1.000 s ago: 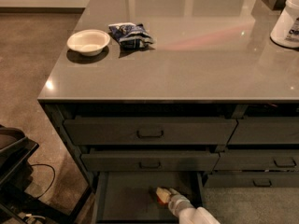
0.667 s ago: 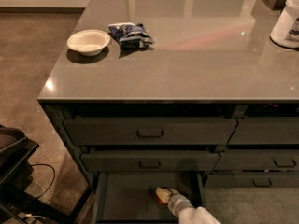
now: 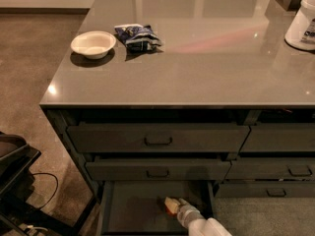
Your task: Place apple into bottom drawer
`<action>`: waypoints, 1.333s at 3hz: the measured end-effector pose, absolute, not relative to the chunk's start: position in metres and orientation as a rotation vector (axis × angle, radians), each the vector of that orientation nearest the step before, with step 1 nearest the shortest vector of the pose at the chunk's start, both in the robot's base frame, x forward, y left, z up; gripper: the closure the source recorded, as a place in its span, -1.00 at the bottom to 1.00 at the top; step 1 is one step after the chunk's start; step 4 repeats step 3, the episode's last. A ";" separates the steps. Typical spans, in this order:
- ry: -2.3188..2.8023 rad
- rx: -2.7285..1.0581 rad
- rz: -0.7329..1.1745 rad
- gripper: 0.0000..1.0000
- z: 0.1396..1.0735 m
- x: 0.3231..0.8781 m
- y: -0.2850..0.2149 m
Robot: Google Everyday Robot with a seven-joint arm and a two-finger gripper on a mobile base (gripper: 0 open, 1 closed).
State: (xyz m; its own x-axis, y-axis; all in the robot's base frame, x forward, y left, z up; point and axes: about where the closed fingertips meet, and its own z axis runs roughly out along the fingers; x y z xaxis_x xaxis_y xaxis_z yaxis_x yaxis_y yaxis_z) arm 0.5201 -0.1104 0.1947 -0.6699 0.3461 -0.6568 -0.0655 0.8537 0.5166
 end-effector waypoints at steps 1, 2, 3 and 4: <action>2.219 0.203 0.654 -0.74 0.195 0.520 -0.110; 2.219 0.203 0.654 -1.00 0.195 0.520 -0.110; 2.219 0.203 0.654 -1.00 0.195 0.520 -0.110; 2.219 0.203 0.654 -1.00 0.195 0.520 -0.110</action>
Offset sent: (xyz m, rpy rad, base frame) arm 0.0000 0.0000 0.0000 0.0000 0.0000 0.0000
